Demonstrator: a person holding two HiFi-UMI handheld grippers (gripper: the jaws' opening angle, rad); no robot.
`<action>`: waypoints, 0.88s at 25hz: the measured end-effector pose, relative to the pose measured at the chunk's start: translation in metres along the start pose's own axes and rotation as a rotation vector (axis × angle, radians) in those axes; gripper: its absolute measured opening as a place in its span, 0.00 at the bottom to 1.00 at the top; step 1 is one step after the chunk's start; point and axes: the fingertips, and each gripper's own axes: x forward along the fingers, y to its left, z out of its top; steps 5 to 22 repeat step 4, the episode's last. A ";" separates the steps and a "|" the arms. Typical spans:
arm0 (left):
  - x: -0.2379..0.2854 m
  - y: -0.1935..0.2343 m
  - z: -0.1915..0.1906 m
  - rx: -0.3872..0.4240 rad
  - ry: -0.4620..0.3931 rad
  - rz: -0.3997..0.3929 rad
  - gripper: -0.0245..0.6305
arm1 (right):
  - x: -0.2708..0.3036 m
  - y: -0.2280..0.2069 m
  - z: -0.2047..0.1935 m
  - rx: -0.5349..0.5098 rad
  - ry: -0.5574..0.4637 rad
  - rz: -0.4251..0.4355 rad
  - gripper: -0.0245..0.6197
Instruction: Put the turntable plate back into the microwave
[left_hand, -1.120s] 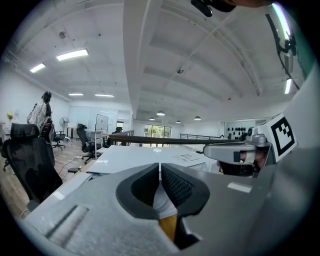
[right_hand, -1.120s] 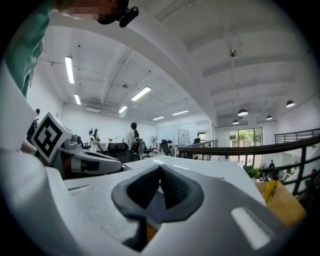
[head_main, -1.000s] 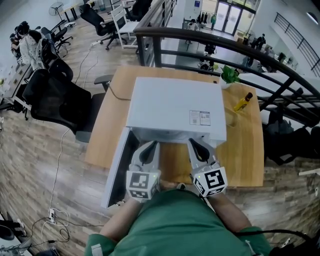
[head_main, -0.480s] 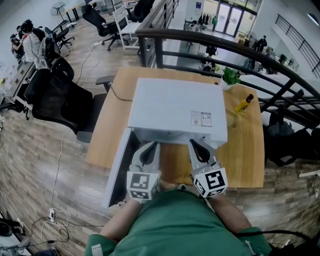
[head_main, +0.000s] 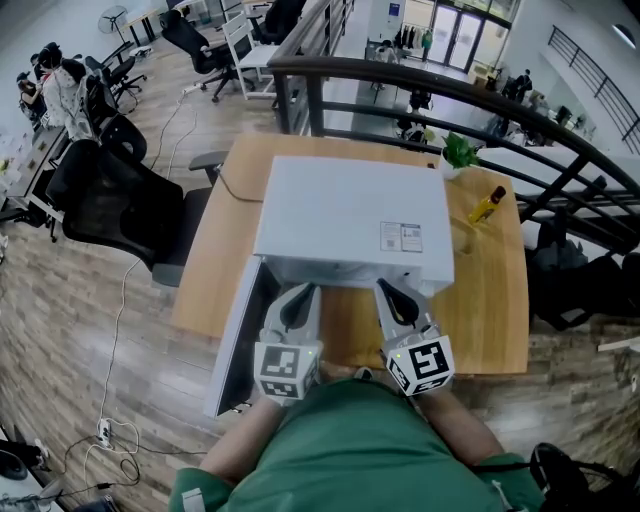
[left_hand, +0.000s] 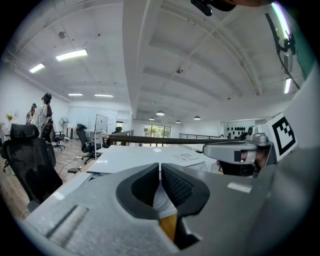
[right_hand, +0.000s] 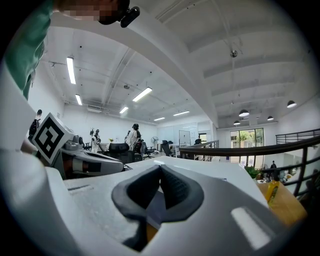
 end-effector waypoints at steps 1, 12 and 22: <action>0.000 0.000 0.001 0.001 -0.001 0.000 0.07 | 0.000 0.000 0.000 0.000 0.000 0.000 0.04; 0.002 -0.001 0.001 -0.002 -0.002 -0.003 0.07 | 0.000 -0.001 0.000 -0.003 0.003 -0.001 0.04; 0.002 -0.001 0.001 -0.002 -0.002 -0.003 0.07 | 0.000 -0.001 0.000 -0.003 0.003 -0.001 0.04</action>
